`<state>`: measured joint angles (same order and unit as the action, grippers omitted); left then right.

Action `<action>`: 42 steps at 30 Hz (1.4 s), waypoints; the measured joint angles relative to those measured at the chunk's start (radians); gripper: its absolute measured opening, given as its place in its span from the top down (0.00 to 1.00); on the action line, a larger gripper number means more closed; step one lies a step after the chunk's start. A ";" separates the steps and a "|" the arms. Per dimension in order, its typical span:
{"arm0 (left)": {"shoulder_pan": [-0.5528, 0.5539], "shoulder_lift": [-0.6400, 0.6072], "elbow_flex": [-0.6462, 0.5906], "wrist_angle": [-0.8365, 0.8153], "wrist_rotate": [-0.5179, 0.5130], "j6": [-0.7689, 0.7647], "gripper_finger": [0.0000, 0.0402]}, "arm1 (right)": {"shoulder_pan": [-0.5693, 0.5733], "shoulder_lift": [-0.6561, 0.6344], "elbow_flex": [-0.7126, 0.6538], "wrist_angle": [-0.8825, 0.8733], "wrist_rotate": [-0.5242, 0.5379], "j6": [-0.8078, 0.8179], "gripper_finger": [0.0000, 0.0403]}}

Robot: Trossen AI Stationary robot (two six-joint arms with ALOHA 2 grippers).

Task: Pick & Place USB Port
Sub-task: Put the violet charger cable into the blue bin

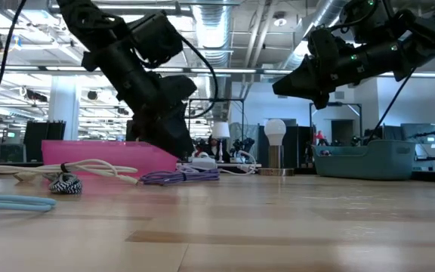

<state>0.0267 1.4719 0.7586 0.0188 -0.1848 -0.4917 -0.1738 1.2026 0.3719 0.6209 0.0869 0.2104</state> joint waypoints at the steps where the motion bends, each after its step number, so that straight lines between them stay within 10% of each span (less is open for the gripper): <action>1: 0.000 0.008 0.000 0.011 0.002 0.000 0.55 | 0.000 0.000 0.000 0.000 0.000 0.000 0.84; 42: 0.003 0.037 0.000 0.049 -0.008 -0.219 0.56 | 0.000 0.000 -0.001 -0.008 -0.001 0.000 0.84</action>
<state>0.0296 1.5089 0.7582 0.0677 -0.1932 -0.7109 -0.1738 1.2030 0.3714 0.6125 0.0864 0.2104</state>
